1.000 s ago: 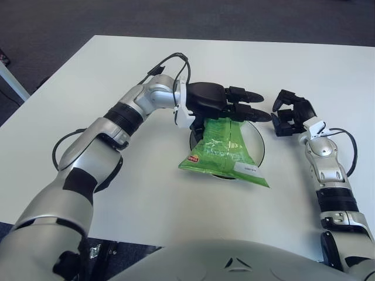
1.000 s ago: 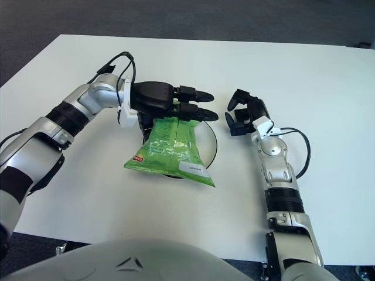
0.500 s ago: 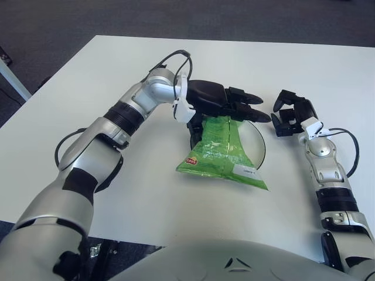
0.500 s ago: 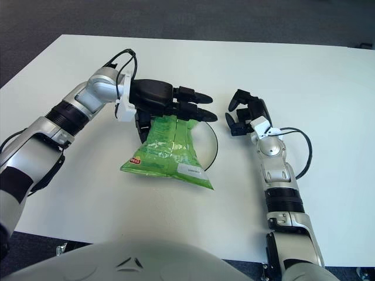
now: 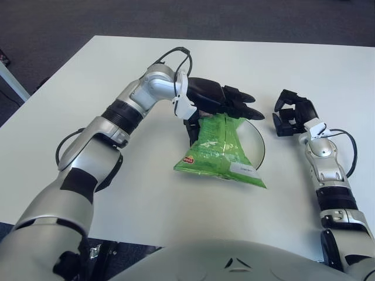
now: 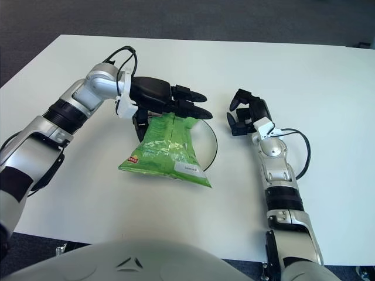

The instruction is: Put the snack into the plate.

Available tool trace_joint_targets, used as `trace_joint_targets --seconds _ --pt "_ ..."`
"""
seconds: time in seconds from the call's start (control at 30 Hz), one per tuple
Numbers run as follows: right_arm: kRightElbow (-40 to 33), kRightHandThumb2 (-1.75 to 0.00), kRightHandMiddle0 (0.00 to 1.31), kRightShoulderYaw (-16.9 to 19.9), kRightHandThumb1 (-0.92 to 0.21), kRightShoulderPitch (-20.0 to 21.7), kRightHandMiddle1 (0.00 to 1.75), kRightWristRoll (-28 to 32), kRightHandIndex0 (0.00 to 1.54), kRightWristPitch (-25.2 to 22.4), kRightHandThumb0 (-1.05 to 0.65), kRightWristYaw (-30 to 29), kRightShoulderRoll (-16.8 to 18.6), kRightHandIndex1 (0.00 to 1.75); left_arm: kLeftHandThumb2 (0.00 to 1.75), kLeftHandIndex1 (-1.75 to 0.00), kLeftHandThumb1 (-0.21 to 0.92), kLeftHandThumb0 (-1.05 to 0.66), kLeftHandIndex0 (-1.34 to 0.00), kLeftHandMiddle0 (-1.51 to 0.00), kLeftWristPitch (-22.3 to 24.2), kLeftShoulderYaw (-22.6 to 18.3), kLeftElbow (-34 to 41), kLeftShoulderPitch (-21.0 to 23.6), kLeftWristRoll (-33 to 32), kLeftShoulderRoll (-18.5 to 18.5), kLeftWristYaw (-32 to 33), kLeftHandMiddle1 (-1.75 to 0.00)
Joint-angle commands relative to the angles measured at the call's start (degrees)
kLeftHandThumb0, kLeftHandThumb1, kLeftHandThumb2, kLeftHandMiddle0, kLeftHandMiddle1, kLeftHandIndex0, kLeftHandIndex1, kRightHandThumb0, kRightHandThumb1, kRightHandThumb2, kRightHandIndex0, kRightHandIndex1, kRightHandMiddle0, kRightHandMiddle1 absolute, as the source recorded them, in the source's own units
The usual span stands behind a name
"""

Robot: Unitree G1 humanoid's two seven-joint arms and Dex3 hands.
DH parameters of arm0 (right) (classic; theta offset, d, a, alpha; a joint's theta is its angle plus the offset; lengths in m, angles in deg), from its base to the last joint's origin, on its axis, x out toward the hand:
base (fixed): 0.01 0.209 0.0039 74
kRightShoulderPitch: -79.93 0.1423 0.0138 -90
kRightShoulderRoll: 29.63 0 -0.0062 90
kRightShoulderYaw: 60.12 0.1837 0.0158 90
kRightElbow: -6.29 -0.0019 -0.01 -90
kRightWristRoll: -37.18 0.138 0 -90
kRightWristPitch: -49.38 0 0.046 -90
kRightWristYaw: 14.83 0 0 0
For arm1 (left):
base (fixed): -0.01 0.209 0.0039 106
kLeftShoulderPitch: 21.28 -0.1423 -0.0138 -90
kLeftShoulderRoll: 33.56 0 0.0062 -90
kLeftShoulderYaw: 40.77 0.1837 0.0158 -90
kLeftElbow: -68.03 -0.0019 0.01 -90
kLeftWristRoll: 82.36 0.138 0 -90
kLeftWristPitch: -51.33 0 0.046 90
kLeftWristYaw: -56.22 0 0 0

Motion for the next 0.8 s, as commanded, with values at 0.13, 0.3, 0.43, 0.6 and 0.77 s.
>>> trace_joint_targets --seconds 0.13,0.3,0.43,0.6,0.77 --pt "-0.8 -1.46 0.71 -0.8 -0.20 -3.7 1.75 -2.0 1.37 1.6 -0.53 -1.1 0.5 1.75 0.78 0.00 0.39 -0.63 0.00 0.00 3.1 -1.2 2.1 2.4 -0.9 -0.7 -4.9 0.00" --pt "-2.1 -1.46 0.71 -1.0 -0.20 -4.1 1.75 -1.4 1.39 0.2 -0.53 -0.6 0.8 1.75 0.97 0.00 0.30 -0.43 0.00 0.00 3.3 -1.9 1.7 2.7 0.1 -0.1 -5.2 0.00" --pt "-3.5 -1.44 0.70 -1.1 -0.22 -4.5 1.75 -0.5 1.38 -2.2 -0.53 0.2 0.9 1.75 1.02 0.00 0.27 -0.37 0.00 0.00 3.0 -2.1 1.4 2.8 0.7 0.3 -5.4 0.00" --pt "-4.5 -1.42 0.68 -1.1 -0.24 -4.7 1.75 0.2 1.37 -3.5 -0.52 1.1 0.9 1.75 1.04 0.00 0.26 -0.35 0.00 0.00 2.1 -1.8 0.3 3.9 1.6 0.4 -6.1 0.00" --pt "-4.9 -1.40 0.67 -1.0 -0.25 -4.8 1.75 0.9 1.37 -4.4 -0.51 1.8 1.0 1.75 1.04 0.00 0.28 -0.34 0.00 0.00 0.0 -2.3 -1.5 3.9 0.4 1.3 -6.2 0.00"
